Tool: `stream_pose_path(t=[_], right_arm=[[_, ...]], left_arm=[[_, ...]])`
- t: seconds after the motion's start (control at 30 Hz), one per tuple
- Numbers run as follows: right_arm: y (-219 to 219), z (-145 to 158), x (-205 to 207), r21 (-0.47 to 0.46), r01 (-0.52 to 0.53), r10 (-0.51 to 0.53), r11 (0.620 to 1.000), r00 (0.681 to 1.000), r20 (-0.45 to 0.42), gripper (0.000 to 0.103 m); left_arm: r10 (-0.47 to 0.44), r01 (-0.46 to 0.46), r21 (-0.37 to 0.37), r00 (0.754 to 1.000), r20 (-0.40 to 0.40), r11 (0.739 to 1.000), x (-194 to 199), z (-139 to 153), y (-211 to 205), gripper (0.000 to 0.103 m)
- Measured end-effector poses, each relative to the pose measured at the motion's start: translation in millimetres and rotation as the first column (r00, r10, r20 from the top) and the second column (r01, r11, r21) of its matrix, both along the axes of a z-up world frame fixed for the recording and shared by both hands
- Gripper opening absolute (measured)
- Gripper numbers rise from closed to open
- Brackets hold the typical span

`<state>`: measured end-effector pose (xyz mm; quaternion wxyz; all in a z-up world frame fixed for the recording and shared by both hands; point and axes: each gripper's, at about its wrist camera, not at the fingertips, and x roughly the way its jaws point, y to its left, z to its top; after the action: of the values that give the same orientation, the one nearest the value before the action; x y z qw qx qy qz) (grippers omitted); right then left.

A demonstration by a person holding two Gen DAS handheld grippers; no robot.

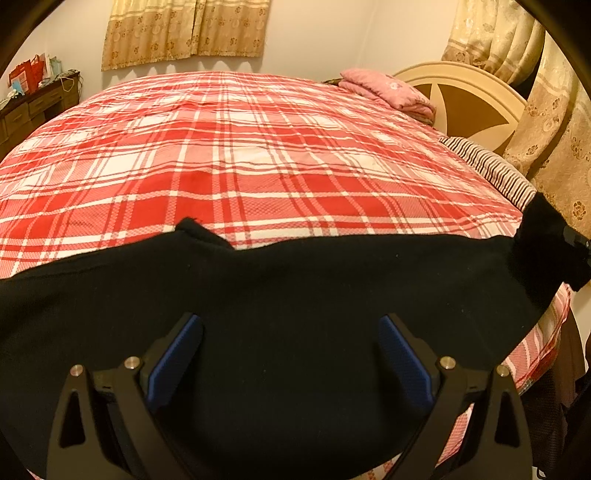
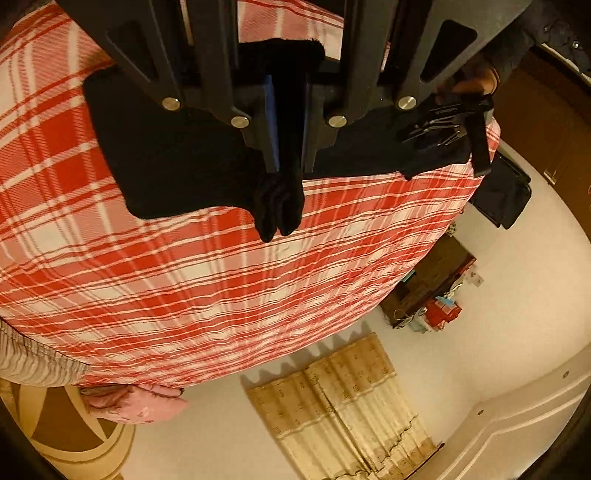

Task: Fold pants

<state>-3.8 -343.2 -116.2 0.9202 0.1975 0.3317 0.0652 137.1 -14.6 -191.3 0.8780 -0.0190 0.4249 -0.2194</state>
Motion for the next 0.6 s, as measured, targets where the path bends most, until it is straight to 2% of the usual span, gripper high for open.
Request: stream_pose_path(t=[0.33,0.6], right_arm=[[40,-5,21,0.012,-0.073,0.073,0.997,0.997,-0.006,0.012],[87,-20,47,0.018,-0.167,0.168,0.986,0.985,-0.035,0.012]], left_arm=[[0.001,-0.001,-0.002,1.000,0.004,1.000,-1,-1,0,0.099],[-0.002,0.002,-0.014,1.000,0.004,1.000,-1,-1,1,0.099]])
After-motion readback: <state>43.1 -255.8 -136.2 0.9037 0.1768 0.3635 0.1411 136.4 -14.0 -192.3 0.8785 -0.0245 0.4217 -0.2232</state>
